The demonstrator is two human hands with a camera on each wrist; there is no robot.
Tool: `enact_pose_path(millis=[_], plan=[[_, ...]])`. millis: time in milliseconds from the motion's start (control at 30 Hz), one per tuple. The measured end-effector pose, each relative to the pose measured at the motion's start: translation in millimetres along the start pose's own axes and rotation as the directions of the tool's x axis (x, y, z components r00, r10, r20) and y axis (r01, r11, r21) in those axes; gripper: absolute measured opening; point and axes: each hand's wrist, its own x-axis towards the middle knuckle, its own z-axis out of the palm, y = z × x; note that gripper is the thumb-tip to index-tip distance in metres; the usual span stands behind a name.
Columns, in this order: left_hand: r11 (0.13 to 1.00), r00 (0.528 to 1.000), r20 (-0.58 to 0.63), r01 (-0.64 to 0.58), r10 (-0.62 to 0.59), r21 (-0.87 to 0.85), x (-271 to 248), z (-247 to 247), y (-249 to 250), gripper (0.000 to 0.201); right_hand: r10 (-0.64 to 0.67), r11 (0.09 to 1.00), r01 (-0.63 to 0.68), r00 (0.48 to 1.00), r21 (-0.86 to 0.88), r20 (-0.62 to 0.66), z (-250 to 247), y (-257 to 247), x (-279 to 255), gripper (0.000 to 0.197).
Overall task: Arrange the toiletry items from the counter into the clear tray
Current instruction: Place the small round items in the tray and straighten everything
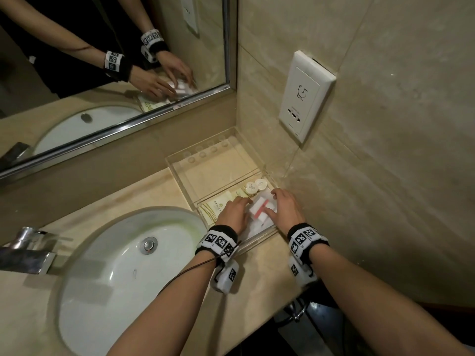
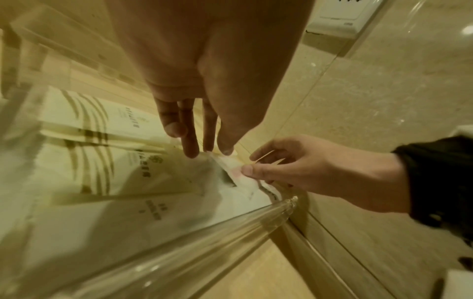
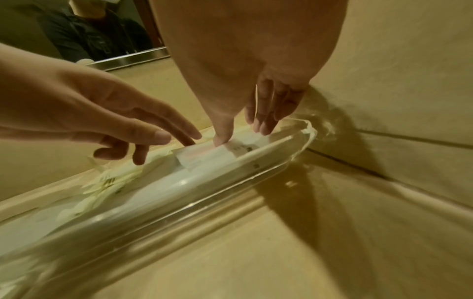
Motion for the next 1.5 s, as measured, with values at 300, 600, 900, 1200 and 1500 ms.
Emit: enact_pose_path(millis=[300, 600, 900, 1200, 1500], plan=[[0.998, 0.992, -0.121, -0.018, 0.025, 0.054, -18.1, -2.9, -15.8, 0.035, -0.158, 0.987, 0.158, 0.987, 0.015, -0.009, -1.8, -8.5, -2.5, 0.047], [1.000, 0.997, -0.080, 0.014, -0.014, 0.004, -23.0, 1.6, -16.6, 0.042, -0.205, 0.972, 0.189, 0.972, 0.142, 0.112, 11.5, -15.4, -0.8, 0.044], [0.994, 0.979, -0.190, 0.052, -0.071, -0.101, -41.4, -16.5, -31.3, 0.027, -0.091, 0.958, 0.093, 0.996, 0.273, -0.018, -15.8, -22.6, -24.2, 0.040], [0.739, 0.838, 0.015, 0.490, -0.546, -0.463, -97.5, -16.9, -61.9, 0.028, 0.479, 0.500, -0.640, 0.765, 0.583, 0.430, -2.3, 11.1, -62.0, 0.030], [0.404, 0.765, 0.263, 0.560, -0.588, -0.724, -94.5, 7.9, -50.6, 0.050, 0.507, 0.143, -0.661, 0.688, 0.736, 0.519, 4.1, -5.9, -53.5, 0.015]])
